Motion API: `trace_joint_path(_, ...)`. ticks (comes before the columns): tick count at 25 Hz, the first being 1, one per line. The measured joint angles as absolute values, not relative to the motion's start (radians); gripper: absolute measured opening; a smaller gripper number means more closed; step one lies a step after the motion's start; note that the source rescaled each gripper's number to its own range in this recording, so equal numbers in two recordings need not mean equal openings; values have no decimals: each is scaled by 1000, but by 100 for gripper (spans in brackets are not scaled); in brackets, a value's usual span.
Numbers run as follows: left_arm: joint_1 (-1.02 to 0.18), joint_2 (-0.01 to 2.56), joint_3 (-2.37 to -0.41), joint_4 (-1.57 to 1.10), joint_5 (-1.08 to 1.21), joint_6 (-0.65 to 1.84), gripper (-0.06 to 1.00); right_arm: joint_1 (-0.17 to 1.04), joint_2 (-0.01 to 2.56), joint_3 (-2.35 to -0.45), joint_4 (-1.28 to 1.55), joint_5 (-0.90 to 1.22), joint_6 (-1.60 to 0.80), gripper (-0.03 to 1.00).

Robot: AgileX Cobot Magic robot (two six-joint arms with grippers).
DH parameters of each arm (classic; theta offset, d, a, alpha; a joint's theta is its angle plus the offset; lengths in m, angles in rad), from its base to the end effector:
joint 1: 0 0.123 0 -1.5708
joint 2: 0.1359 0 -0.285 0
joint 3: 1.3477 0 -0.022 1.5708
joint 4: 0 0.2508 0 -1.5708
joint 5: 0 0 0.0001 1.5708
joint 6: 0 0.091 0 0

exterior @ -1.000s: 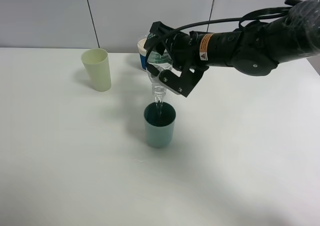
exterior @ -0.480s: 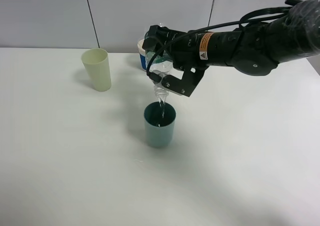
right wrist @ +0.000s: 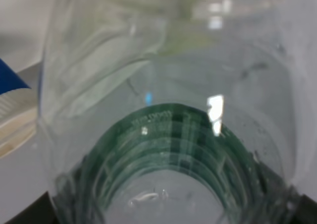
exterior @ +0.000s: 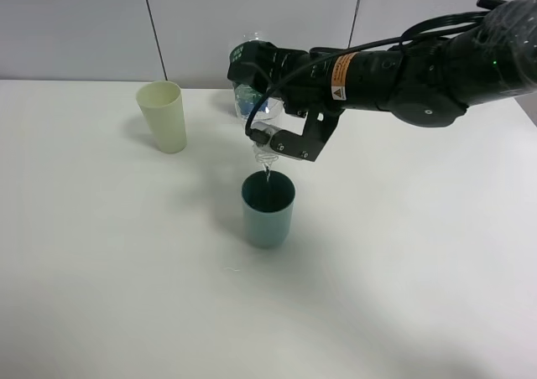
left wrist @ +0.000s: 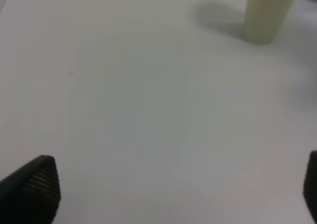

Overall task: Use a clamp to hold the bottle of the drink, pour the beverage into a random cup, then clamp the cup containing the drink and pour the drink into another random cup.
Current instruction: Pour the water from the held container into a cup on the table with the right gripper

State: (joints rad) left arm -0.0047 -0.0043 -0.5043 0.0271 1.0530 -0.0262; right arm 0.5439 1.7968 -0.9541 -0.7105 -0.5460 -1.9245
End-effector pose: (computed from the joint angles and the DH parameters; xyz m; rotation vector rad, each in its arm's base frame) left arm -0.0057 0.0022 0.2791 -0.0231 2.0276 0.0128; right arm 0.3090 0.2228 0.2063 -2.0044 -0.2118 -1.0295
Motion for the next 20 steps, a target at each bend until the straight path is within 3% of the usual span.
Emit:
trace_joint_path(14,-5,-4,-504,27,1053,-26,100,590,1797,-954,-702,-552,-2048,4)
trace_joint_path(20,-5,-4,-504,27,1053,-26,100,590,1797,-954,-670,-545,-1883,4)
